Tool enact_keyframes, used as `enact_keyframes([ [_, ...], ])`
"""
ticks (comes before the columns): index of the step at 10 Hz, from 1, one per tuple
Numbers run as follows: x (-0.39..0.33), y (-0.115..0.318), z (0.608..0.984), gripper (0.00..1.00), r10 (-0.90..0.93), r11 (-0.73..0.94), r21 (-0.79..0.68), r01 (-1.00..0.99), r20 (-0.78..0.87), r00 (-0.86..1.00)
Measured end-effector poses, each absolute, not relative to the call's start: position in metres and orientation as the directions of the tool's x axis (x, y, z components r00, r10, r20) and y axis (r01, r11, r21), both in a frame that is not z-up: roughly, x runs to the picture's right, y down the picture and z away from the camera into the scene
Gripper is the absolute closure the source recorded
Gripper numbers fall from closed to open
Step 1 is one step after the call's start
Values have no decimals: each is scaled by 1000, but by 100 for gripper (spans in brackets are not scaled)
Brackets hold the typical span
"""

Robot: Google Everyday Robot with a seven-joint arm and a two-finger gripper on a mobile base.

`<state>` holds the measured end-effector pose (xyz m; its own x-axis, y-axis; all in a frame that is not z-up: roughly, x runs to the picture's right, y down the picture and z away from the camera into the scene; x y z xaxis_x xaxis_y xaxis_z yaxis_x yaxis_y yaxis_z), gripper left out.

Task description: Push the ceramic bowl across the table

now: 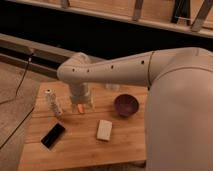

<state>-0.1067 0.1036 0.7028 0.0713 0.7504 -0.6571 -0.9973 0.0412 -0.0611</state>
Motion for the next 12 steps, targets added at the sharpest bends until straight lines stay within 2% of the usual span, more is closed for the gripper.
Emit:
enact_keyframes([
  [4, -104, 106, 716, 35, 725, 67, -66, -996, -682, 94],
  [9, -88, 106, 792, 35, 694, 56, -112, -992, -710, 119],
  [12, -53, 104, 837, 35, 694, 9, -105, -994, -716, 82],
])
